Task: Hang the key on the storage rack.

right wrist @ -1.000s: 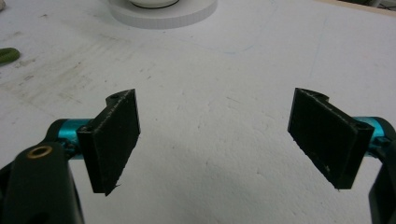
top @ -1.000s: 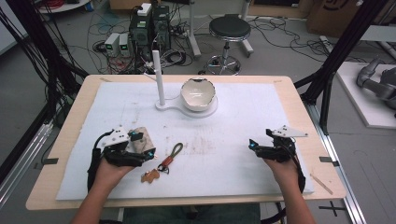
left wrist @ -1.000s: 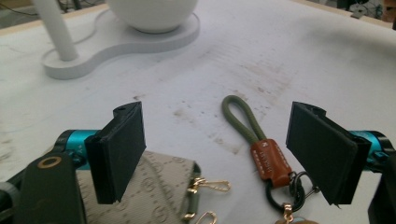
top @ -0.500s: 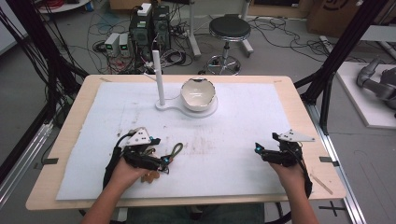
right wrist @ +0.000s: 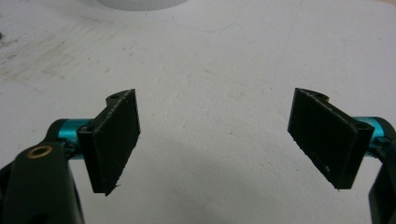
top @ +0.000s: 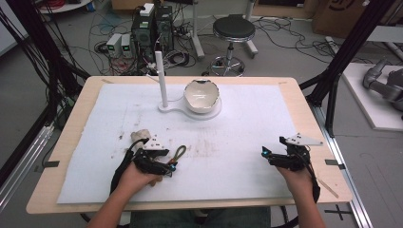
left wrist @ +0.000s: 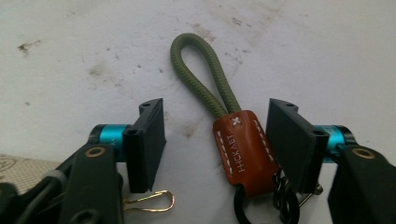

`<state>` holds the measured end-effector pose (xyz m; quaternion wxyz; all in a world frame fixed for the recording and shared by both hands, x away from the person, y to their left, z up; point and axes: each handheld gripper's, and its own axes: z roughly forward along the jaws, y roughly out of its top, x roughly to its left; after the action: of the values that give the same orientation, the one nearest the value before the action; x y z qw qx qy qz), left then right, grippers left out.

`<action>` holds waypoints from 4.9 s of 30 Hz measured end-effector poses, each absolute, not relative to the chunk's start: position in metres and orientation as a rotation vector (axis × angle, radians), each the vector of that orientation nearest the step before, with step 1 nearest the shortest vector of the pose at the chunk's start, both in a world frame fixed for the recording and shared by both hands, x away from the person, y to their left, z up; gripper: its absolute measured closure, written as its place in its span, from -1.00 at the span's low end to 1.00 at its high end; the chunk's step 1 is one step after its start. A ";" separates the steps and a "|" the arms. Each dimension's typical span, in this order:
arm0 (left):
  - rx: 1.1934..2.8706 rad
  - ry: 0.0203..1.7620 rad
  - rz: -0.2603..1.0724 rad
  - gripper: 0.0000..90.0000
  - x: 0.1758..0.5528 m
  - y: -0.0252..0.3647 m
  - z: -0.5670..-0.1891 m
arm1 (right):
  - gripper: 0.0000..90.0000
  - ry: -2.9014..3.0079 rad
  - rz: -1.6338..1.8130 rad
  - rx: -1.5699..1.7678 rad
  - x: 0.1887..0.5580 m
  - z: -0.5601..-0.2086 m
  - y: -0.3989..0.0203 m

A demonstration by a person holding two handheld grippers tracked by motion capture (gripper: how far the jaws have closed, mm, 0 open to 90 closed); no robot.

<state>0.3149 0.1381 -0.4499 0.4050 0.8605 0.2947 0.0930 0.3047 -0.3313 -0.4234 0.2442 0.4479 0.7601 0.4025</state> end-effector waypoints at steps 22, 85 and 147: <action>2.216 0.628 0.311 0.55 0.302 0.132 -0.443 | -0.62 2.106 1.083 1.188 0.312 -0.424 -0.323; 1.911 0.878 0.739 0.55 0.412 0.188 -0.299 | -0.62 2.150 1.072 1.170 0.318 -0.429 -0.314; 1.762 0.898 0.448 -0.63 0.335 0.251 -0.389 | -0.62 2.186 1.032 1.147 0.326 -0.434 -0.310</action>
<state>0.3349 0.2514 -0.3892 0.5283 0.7377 0.3760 0.1876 0.3257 -0.3105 -0.4343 0.2306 0.4171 0.7950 0.3753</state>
